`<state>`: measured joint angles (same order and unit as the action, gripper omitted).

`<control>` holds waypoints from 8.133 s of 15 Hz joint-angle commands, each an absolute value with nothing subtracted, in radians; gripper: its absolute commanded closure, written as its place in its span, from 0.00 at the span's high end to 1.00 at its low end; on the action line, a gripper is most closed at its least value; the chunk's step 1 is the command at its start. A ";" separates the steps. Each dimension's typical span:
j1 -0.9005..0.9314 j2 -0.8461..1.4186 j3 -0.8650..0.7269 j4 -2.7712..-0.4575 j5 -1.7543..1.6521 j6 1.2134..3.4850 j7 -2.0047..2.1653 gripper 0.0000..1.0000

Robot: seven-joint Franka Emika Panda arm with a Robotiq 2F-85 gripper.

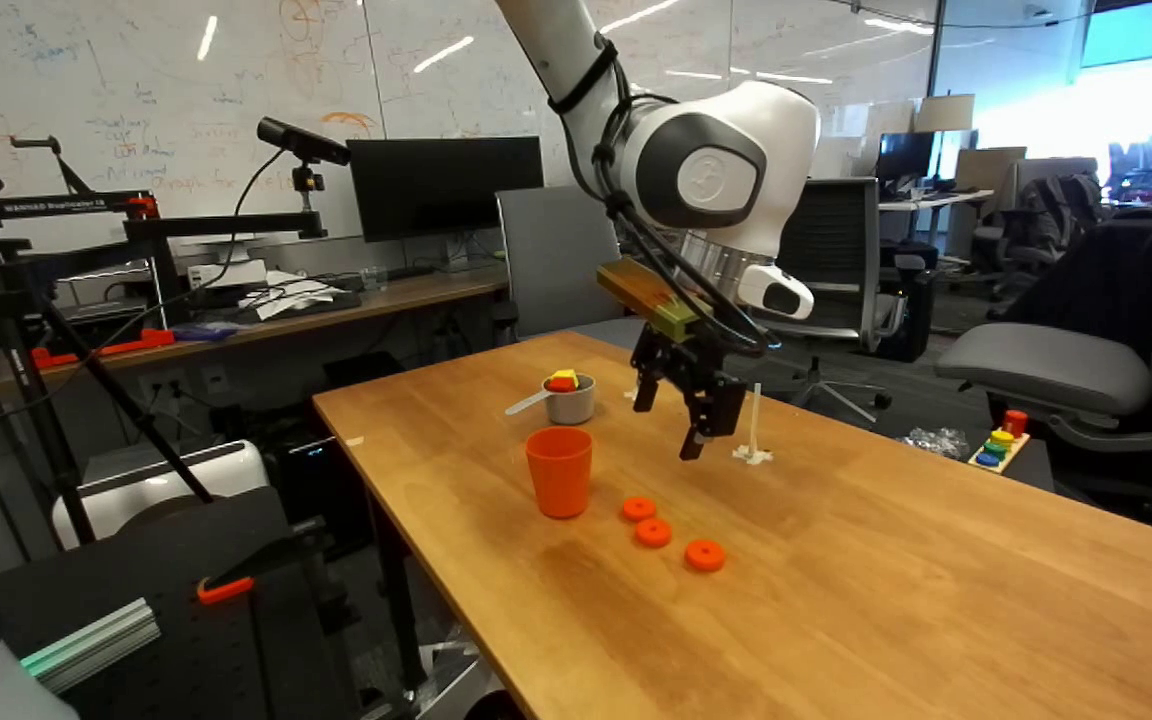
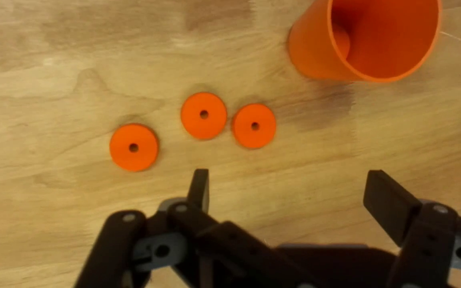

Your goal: Put the three blocks in the gray cup then put the orange disks in the orange cup

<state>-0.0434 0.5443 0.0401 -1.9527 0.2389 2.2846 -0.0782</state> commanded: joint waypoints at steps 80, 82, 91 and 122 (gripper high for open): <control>0.034 0.741 -0.018 -1.767 0.129 2.024 0.204 1.00; 0.038 0.748 -0.016 -1.764 0.105 2.051 0.178 1.00; 0.051 0.799 0.003 -1.704 0.084 2.079 0.144 1.00; -0.020 0.684 0.097 -1.713 0.240 2.086 0.003 0.19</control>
